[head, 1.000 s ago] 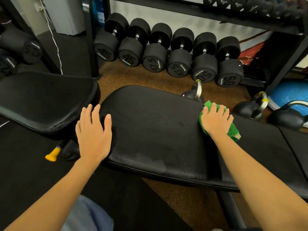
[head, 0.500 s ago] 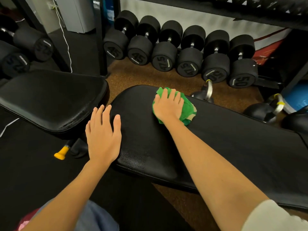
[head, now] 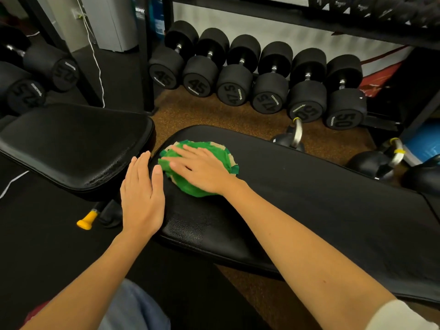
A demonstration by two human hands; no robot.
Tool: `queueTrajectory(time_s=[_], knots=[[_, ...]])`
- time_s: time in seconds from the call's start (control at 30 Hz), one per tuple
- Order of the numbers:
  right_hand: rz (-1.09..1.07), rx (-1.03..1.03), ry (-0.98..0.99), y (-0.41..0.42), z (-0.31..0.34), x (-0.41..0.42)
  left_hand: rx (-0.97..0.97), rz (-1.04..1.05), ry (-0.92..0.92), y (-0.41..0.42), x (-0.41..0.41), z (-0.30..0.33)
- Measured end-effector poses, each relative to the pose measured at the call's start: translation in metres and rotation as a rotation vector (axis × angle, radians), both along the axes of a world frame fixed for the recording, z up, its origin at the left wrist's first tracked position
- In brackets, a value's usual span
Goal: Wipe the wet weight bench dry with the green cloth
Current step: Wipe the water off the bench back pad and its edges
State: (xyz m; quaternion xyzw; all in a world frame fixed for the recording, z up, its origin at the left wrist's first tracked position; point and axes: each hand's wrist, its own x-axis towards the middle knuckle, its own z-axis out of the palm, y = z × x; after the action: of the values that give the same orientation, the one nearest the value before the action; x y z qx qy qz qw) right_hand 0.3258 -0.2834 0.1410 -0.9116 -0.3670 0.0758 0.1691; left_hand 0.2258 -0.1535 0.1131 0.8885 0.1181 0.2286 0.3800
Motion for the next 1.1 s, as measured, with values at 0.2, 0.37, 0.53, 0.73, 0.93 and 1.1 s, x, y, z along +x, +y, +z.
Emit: queueTrajectory(time_s=[0.2, 0.37, 0.53, 0.73, 0.93, 1.1], knots=[[0.008, 0.038, -0.027, -0.037, -0.004, -0.040, -0.012, -0.008, 0.000, 0.001, 0.000, 0.000], [0.042, 0.265, 0.083, -0.080, 0.009, -0.071, 0.020, -0.005, 0.013, 0.001, 0.000, 0.001], [-0.306, 0.628, 0.146, -0.143, 0.056, -0.071, 0.039, -0.004, 0.037, 0.000, 0.000, 0.002], [-0.890, 0.487, -0.009, -0.236, 0.042, -0.026, 0.063, -0.010, 0.033, 0.001, 0.000, 0.002], [-0.859, 0.052, -0.139, -0.262, -0.005, -0.008, 0.054, -0.009, 0.024, 0.001, 0.002, 0.001], [-0.869, -0.114, -0.216, -0.244, -0.009, 0.001, 0.071, -0.012, 0.020, 0.002, 0.003, 0.000]])
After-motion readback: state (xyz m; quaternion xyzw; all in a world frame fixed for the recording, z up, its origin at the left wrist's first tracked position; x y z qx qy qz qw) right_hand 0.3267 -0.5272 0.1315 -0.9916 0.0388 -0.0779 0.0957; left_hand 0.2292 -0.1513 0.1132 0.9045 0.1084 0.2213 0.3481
